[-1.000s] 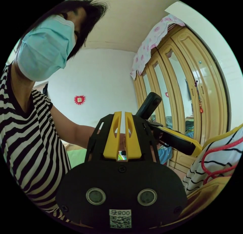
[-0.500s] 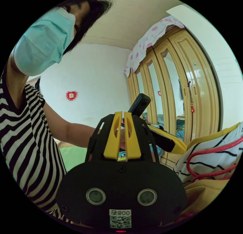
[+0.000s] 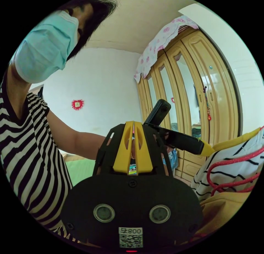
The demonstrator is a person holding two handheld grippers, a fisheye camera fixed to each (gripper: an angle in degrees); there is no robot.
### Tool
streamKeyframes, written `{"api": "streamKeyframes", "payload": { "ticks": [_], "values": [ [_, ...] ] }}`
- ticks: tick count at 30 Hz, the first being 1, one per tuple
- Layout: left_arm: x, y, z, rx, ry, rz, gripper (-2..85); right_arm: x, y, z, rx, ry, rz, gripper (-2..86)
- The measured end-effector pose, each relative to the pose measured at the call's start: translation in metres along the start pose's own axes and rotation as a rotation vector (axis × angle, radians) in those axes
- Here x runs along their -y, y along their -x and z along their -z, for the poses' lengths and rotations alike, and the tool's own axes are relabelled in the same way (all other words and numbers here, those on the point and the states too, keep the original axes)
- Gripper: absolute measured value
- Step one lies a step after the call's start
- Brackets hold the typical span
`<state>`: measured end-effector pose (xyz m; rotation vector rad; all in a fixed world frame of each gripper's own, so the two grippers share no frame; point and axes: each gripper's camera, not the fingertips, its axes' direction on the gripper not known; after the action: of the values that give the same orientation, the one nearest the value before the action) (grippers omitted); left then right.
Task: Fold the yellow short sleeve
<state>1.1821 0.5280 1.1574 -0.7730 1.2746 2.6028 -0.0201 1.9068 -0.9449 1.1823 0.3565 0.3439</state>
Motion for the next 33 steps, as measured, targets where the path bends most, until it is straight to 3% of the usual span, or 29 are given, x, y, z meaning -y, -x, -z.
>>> {"api": "streamKeyframes", "payload": {
  "ticks": [16,33],
  "values": [
    [-0.001,-0.017,0.056,0.141,0.011,-0.062,2.0,-0.019,-0.001,-0.039,0.011,0.041,-0.052,0.0],
    [0.042,-0.036,0.135,0.067,-0.004,-0.001,0.8,-0.034,0.012,-0.094,0.028,0.069,-0.081,0.1]
  ]
}}
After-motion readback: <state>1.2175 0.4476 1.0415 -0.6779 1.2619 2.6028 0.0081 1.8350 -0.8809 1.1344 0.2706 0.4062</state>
